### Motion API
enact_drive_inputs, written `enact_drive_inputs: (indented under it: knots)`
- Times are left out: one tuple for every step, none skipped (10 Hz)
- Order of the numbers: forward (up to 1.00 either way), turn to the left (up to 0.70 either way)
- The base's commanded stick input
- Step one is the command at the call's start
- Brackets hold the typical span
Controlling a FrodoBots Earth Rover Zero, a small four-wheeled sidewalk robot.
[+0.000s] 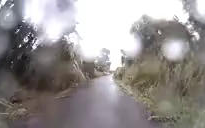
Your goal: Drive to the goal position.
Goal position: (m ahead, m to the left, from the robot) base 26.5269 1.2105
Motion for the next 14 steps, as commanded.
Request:
enact_drive_inputs:
  knots:
    - [0.85, 0.0]
    - [0.85, 0.0]
    - [0.85, 0.0]
    - [0.85, 0.0]
    - [0.85, 0.0]
    - [0.85, 0.0]
    - [0.85, 0.0]
    - [0.85, 0.0]
    - [0.85, 0.0]
    - [0.85, 0.0]
    - [0.85, 0.0]
    - [0.85, 0.0]
    - [0.85, 0.0]
    - [0.85, 0.0]
